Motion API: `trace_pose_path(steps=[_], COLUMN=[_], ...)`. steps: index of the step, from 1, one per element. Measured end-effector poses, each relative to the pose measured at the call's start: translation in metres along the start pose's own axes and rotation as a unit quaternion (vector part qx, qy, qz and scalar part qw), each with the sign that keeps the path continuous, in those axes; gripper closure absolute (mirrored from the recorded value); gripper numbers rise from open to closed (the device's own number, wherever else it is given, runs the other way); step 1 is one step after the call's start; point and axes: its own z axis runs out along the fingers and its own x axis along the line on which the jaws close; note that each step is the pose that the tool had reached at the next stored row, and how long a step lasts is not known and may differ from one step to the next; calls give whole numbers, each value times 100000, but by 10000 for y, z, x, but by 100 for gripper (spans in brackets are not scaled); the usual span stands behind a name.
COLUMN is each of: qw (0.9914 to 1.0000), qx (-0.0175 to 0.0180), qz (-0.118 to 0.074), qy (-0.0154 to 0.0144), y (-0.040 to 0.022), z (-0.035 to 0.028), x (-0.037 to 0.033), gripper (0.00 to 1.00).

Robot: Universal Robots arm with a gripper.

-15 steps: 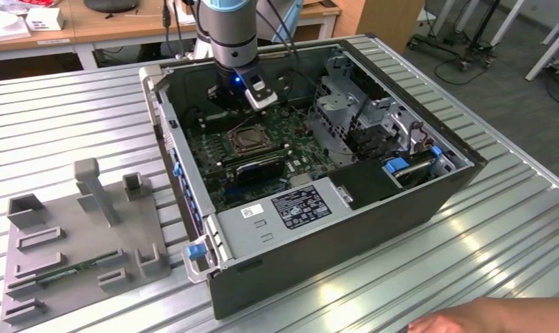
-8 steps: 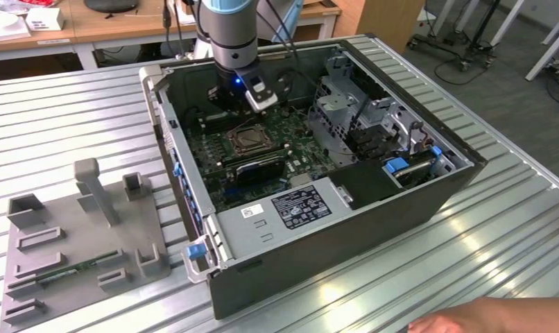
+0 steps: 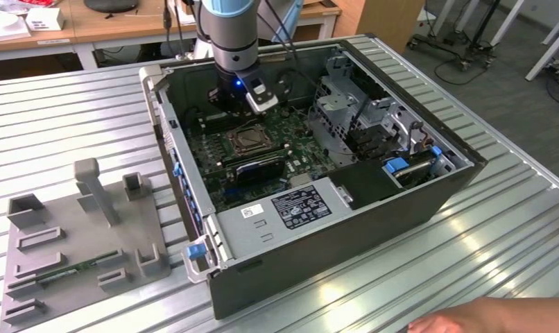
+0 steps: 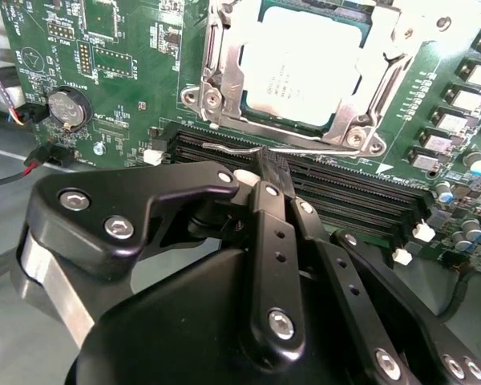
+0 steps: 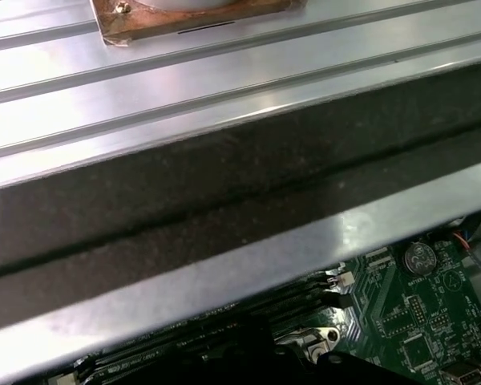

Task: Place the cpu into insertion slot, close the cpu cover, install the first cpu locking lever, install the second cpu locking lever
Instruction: 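Install the first cpu locking lever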

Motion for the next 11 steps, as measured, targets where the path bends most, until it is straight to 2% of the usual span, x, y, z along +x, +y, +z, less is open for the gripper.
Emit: trace_pose_path(steps=[11], qw=[100000], qx=[0], qz=[-2], qy=[1], y=[-12], z=[56], x=[-8], gripper=[89])
